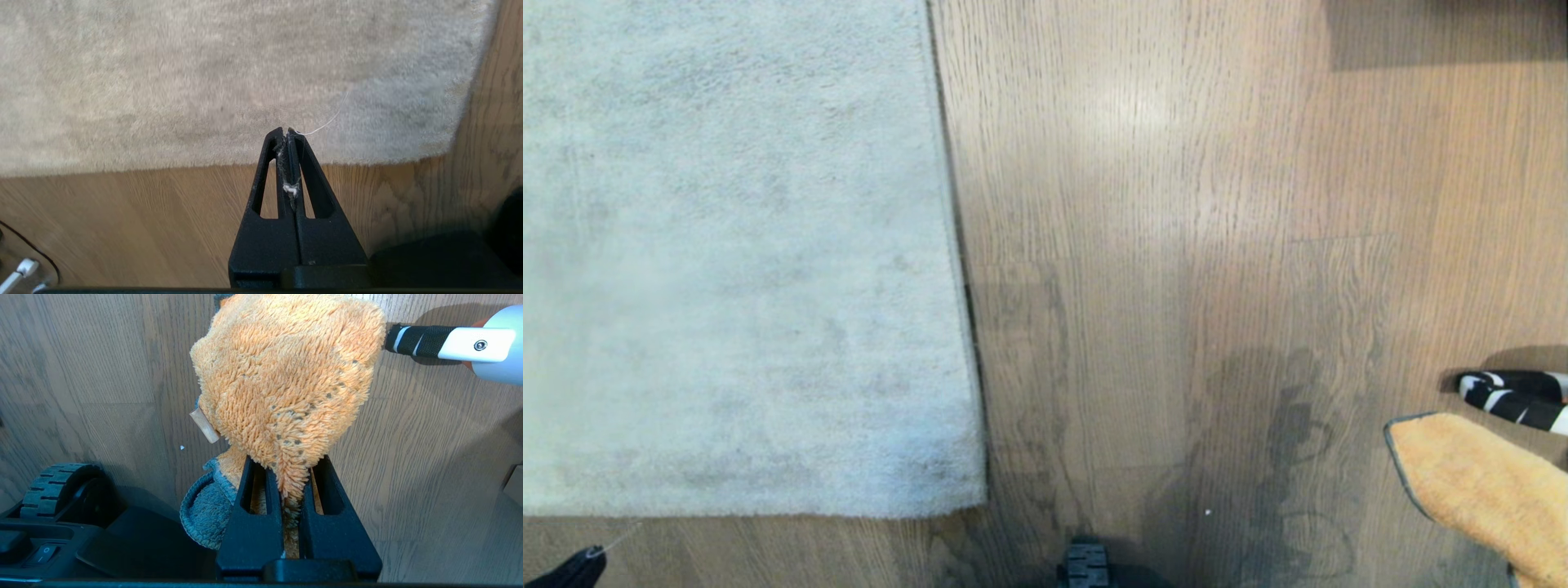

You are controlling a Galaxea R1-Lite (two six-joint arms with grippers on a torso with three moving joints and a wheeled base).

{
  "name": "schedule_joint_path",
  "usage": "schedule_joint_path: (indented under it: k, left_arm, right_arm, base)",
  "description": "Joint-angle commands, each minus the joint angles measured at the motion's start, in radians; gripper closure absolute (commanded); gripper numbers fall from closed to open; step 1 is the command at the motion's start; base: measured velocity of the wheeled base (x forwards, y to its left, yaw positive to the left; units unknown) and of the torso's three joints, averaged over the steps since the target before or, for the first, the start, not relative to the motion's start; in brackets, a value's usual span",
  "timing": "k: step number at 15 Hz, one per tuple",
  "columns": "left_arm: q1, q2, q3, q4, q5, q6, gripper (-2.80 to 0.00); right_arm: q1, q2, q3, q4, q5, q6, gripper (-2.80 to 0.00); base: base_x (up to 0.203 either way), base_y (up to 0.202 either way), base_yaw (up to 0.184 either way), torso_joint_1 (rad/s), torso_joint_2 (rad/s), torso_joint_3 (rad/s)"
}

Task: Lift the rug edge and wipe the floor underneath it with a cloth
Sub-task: Put down the rag

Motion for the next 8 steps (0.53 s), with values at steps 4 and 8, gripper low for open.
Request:
schedule_joint_path:
  k: [4,8]
  left_arm:
    - [0.014,-0.295,-0.002,0.218,-0.013,-0.022,0.00]
    - [0.024,-0.401,-0.002,0.299,-0.109,-0.054,0.00]
  right_arm:
    - [0.000,0.001,0.000,0.001,0.001,0.000,0.00]
    - [0.000,0.001,0.000,0.001,0.001,0.000,0.00]
  base:
    - [0.000,0.000,0.000,0.000,0.00,0.000]
    - [0.000,0.000,0.000,0.000,0.00,0.000]
